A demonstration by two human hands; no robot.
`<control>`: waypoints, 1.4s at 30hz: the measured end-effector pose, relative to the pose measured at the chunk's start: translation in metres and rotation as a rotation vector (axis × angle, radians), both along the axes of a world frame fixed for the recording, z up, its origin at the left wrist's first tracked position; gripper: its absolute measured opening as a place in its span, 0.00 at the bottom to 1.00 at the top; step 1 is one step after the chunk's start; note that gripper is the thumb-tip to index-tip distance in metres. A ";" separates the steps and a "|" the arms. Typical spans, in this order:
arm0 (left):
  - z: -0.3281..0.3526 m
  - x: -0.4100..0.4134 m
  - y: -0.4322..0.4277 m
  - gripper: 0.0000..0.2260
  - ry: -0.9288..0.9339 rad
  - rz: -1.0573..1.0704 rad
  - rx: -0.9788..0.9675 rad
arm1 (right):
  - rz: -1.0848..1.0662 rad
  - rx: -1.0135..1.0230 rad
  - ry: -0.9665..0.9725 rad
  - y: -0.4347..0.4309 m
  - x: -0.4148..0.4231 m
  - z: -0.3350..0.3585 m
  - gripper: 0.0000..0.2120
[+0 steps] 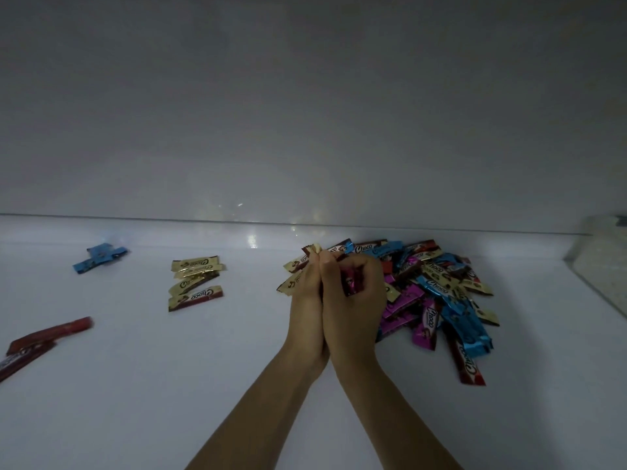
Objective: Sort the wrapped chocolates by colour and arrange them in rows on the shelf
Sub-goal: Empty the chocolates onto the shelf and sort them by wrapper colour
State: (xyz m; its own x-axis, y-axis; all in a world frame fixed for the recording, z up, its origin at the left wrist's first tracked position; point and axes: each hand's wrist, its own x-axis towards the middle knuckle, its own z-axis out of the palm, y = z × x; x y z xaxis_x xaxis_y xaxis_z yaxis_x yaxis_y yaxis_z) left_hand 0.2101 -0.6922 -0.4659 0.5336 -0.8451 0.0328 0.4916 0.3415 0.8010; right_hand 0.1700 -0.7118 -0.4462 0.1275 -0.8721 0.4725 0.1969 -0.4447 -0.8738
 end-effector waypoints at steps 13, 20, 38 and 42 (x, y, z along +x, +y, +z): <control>0.012 0.016 0.018 0.16 0.378 -0.082 -0.030 | -0.087 -0.380 0.388 0.006 0.007 -0.010 0.22; 0.017 -0.011 0.016 0.11 0.062 0.034 0.083 | 0.079 0.158 -0.020 -0.009 -0.005 0.002 0.10; 0.011 0.001 0.010 0.10 0.061 0.368 0.125 | 0.324 0.229 0.033 0.012 0.000 0.006 0.19; 0.004 0.014 0.016 0.15 0.135 0.255 0.151 | 0.329 0.093 0.149 0.019 0.001 0.001 0.19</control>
